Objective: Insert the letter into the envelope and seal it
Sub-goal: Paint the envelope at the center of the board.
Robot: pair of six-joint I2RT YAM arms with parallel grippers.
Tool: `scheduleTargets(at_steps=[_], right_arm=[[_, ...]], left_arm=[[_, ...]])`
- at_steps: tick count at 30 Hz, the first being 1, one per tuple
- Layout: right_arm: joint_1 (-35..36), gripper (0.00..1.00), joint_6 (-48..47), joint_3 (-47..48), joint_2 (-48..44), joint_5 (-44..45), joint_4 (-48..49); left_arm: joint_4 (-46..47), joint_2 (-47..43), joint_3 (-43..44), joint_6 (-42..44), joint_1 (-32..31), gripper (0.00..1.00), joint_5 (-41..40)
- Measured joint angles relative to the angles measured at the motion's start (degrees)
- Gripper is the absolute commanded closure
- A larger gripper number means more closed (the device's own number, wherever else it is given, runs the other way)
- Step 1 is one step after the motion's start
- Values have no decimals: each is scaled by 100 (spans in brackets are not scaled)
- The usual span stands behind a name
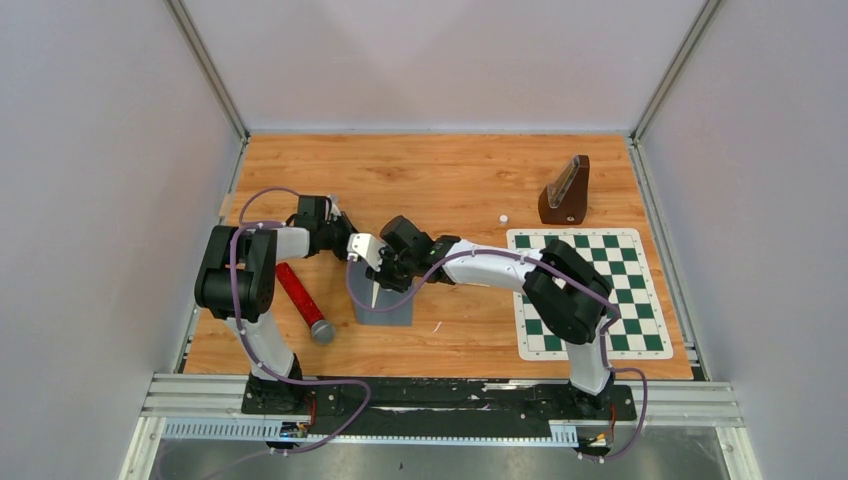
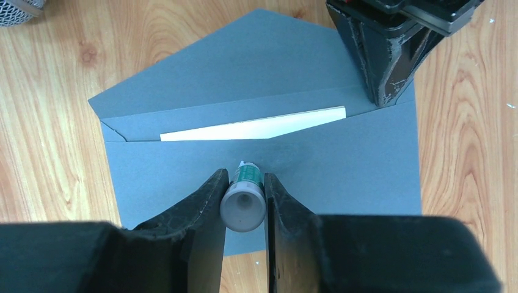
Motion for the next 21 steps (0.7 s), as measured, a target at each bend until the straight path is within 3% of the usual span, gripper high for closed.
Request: scheduleTargets(at_steps=[21], right_arm=[[-192,100,-20,-87,46,190,404]], left_arm=[[-33,15,28,0,0,100,4]])
